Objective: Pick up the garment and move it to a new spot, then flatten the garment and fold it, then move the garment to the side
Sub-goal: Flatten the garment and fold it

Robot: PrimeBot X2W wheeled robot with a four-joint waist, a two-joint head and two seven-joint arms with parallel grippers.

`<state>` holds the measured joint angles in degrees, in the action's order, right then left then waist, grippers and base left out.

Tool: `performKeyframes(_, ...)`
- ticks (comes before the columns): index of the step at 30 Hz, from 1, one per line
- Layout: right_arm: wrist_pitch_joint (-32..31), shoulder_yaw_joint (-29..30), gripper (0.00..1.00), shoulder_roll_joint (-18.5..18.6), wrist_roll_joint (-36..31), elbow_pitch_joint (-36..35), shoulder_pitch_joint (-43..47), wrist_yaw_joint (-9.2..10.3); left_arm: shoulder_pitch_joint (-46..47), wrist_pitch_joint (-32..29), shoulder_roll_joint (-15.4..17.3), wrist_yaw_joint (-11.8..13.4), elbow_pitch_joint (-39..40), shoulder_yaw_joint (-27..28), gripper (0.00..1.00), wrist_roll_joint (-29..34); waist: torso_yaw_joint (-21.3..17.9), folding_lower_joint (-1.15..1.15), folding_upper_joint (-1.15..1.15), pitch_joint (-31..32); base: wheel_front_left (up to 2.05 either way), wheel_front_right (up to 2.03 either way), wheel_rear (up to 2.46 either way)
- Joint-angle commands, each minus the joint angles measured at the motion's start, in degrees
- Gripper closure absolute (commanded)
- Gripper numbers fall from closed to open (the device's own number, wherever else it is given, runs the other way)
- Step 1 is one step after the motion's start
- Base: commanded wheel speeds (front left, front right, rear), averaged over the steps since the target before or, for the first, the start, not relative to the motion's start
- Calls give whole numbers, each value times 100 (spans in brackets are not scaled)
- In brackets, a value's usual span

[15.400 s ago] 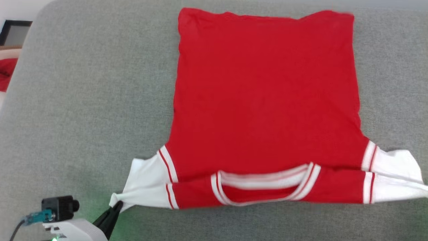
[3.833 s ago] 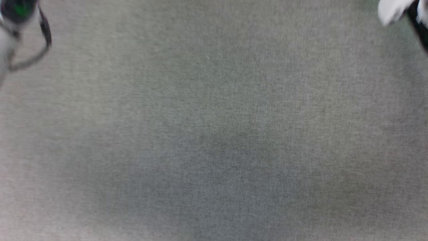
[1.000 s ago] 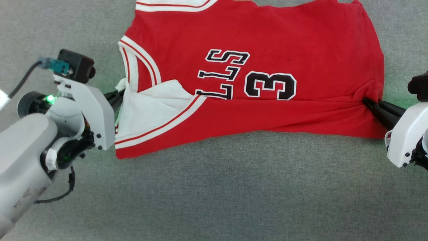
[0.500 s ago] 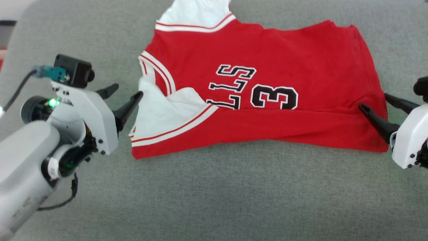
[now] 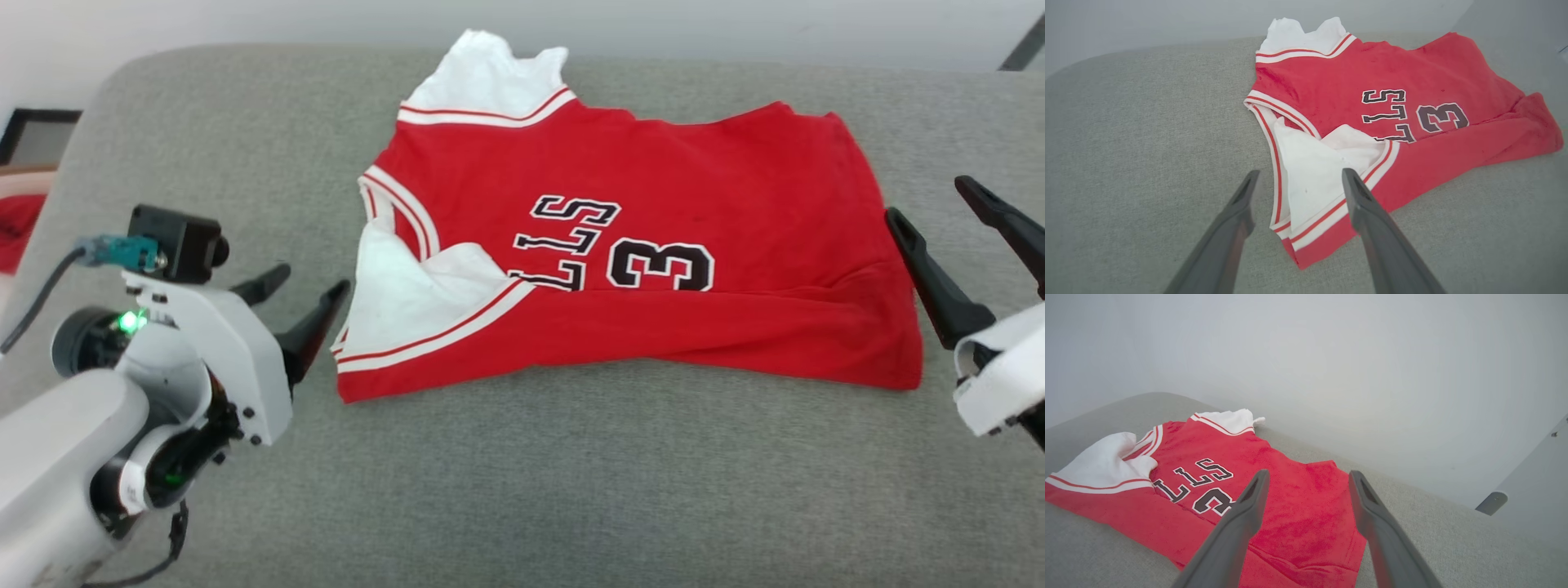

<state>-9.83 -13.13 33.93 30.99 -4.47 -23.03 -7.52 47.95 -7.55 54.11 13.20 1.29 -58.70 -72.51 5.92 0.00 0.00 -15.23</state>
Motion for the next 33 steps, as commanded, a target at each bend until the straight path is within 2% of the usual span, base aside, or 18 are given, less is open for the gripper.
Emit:
performKeyframes(1,185,143,0,-111,-147,-129,191,6,-117,-28,58,96,73,24,0,-109,-120,0,0,76,0,0,0)
performKeyframes(6,383,492,0,-485,-376,-474,652,6,-254,-303,198,261,90,58,0,-437,-372,0,0,82,0,0,0)
performKeyframes(15,237,928,0,-1071,-601,-957,1260,6,-343,-1326,326,609,-360,84,0,-1307,-889,0,0,-100,0,0,0)
performKeyframes(21,189,1073,0,-1281,-589,-1090,1410,6,-275,-2088,315,925,-737,44,0,-1788,-1116,0,0,-267,0,0,0)
performKeyframes(25,231,1116,0,-1334,-485,-1057,1425,6,-233,-2305,265,1058,-942,6,0,-1876,-1202,0,0,-362,0,0,0)
performKeyframes(30,269,1158,0,-1345,-390,-992,1449,6,-292,-2375,106,1020,-1244,28,0,-2007,-1258,0,0,-459,0,0,0)
performKeyframes(31,246,1157,0,-1337,-383,-969,1461,6,-293,-2369,68,979,-1288,36,14,-2034,-1264,0,0,-475,0,0,0)
performKeyframes(32,246,1157,0,-1337,-383,-969,1461,6,-293,-2369,68,979,-1288,36,14,-2034,-1264,0,0,-475,0,0,0)
performKeyframes(33,208,1147,0,-1335,-350,-945,1479,6,-297,-2325,18,949,-1347,95,82,-2120,-1267,0,0,-489,0,0,0)
